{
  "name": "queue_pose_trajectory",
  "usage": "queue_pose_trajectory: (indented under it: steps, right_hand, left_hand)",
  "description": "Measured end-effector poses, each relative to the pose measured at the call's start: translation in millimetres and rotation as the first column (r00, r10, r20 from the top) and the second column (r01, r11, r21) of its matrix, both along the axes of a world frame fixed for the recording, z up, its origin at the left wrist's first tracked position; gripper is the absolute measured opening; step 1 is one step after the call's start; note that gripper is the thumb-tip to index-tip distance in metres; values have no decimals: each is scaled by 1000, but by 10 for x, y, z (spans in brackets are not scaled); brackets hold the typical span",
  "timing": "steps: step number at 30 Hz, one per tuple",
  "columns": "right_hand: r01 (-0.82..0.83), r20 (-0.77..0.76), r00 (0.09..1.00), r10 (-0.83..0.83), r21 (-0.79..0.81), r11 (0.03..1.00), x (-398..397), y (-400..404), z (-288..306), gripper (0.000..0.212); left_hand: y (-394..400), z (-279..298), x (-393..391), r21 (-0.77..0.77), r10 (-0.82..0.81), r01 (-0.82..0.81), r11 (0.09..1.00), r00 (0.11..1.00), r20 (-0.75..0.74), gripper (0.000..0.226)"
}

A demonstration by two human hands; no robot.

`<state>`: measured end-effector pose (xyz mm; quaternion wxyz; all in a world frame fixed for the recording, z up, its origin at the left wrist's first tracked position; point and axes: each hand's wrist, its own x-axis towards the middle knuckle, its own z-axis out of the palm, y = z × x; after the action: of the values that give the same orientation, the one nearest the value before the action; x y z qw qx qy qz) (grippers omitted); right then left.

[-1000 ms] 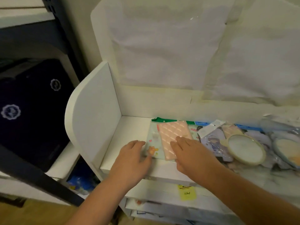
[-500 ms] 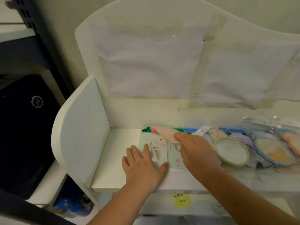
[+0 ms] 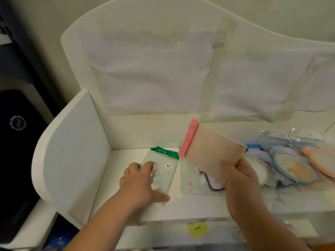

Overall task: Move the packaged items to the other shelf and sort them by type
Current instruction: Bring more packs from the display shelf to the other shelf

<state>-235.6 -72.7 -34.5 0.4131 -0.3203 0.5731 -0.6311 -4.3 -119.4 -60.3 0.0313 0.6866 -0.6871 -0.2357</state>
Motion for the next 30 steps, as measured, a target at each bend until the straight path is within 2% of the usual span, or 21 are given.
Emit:
queue_pose_trajectory:
  steps: [4, 7, 8, 10, 12, 15, 18, 21, 25, 28, 30]
  right_hand:
    - [-15, 284, 959, 8, 25, 1000, -44, 27, 48, 30]
    - [3, 445, 895, -25, 49, 999, -84, 50, 39, 31]
    - [11, 496, 868, -37, 54, 998, -91, 66, 34, 32]
    - [12, 597, 801, -35, 43, 999, -109, 105, 51, 35]
    - [-15, 684, 730, -3, 21, 1000, -143, 145, 127, 37]
    - [-84, 746, 662, 76, -27, 996, -232, 198, 209, 40]
    - [-138, 780, 614, 121, -45, 989, -363, 292, 245, 44]
    - [-149, 810, 572, 133, -57, 987, -563, 418, 260, 41]
    - [-111, 820, 554, 144, -100, 989, -872, 668, 329, 40]
    - [-68, 829, 536, 159, -146, 987, -1194, 943, 374, 62]
    - [-44, 813, 563, 148, -149, 988, -1452, 1151, 427, 64]
  left_hand:
    - [-44, 54, 183, 15, 69, -67, 998, 976, -207, 98]
    - [-67, 34, 283, 12, 177, -186, 982, 909, -377, 90]
    - [-62, 10, 300, 14, 225, -242, 970, 876, -426, 78]
    - [-15, -9, 305, 67, 322, -347, 935, 758, -567, 35]
    - [17, -29, 326, 151, 362, -364, 919, 629, -688, 14]
    - [50, 7, 378, 216, 401, -384, 898, 510, -761, 15]
    - [133, 142, 308, 215, 400, -427, 878, 412, -818, 13]
    - [239, 315, 89, 215, 374, -416, 884, 350, -859, 12]
    - [454, 495, -408, 261, 356, -337, 905, 260, -898, 22]
    - [693, 630, -910, 297, 361, -277, 914, 223, -905, 23]
    - [873, 708, -1278, 303, 353, -245, 921, 200, -914, 23]
